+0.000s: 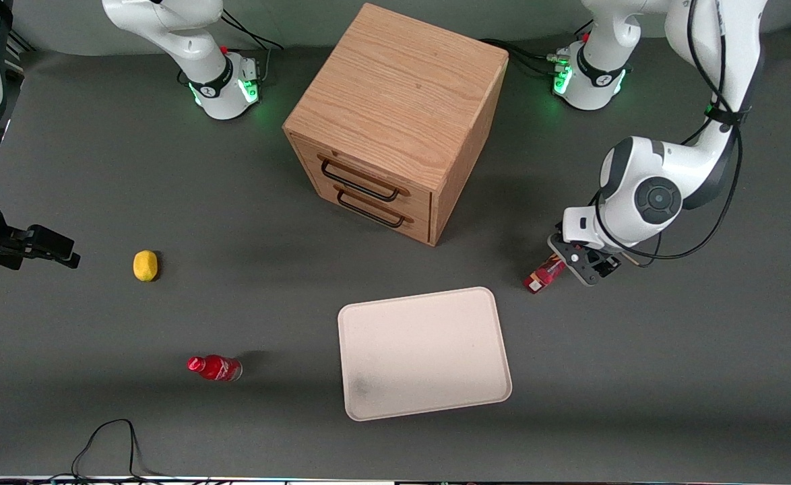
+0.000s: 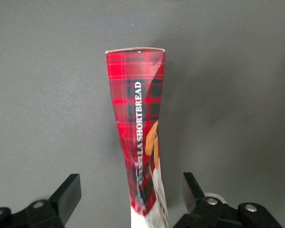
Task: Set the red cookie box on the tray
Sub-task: 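Close the left gripper on the shortbread box and lift it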
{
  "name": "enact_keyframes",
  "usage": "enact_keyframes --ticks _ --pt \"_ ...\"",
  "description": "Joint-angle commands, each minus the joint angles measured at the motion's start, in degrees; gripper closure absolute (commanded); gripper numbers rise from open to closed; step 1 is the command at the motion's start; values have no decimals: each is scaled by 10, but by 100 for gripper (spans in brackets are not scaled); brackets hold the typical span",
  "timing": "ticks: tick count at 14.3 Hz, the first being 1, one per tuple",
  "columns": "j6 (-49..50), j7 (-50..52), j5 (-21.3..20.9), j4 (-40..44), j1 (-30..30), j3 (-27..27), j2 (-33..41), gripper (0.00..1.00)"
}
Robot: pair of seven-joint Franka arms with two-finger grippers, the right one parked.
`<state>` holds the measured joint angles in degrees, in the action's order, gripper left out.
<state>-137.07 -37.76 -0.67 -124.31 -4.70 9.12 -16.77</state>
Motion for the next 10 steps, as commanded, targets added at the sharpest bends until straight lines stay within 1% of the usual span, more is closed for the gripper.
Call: enact_keyframes --ticks 1,2,3,10 --pt "-47 13 -9 -26 -14 -11 -5 25" --pt "-46 9 -13 -26 -14 -11 -5 59" --pt "-38 5 -27 -23 -15 -10 -5 100" --pt "-3 24 -31 -23 -10 -20 0 100"
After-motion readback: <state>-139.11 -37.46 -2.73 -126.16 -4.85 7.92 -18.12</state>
